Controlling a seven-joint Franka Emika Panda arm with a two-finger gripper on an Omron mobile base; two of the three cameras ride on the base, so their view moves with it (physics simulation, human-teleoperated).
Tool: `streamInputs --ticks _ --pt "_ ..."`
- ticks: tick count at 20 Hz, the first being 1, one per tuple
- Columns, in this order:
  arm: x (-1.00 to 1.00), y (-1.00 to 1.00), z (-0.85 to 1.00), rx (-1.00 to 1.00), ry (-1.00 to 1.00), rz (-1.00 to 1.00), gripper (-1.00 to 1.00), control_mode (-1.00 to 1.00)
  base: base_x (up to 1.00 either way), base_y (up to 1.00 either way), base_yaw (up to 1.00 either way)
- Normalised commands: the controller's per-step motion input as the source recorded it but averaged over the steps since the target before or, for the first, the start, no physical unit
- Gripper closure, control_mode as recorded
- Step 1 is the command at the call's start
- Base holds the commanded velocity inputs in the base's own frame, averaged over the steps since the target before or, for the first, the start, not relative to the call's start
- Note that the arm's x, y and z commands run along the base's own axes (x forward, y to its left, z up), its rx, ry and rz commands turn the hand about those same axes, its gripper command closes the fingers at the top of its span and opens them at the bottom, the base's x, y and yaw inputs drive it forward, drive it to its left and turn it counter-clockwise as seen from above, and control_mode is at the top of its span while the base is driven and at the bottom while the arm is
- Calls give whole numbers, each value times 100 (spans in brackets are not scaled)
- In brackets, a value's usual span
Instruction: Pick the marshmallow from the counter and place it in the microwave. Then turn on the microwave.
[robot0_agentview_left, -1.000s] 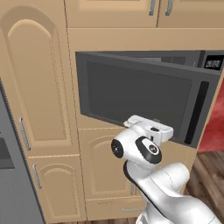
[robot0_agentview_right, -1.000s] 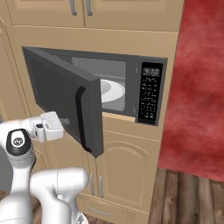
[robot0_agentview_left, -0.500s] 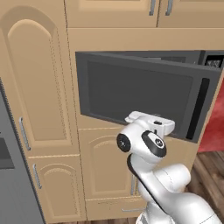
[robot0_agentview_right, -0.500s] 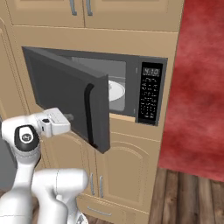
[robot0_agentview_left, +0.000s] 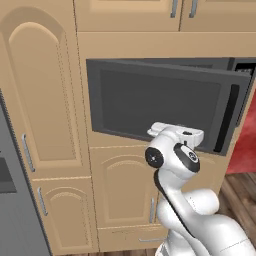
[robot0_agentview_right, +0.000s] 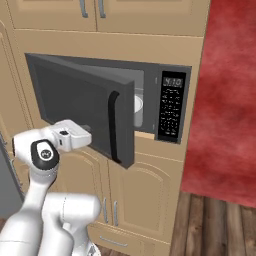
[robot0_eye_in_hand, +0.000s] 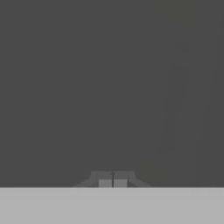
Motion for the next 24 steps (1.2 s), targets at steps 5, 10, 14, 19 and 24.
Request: streamInputs --ticks 5,10,14,19,24 --pt "21 -12 11 1 0 9 100 -100 0 0 0" --pt "23 -11 14 2 0 9 100 -100 0 0 0" --pt "21 -9 16 3 1 8 100 -100 0 0 0" --pt "20 -6 15 3 2 7 100 -100 0 0 0" --pt "19 -2 12 3 4 6 100 -100 0 0 0"
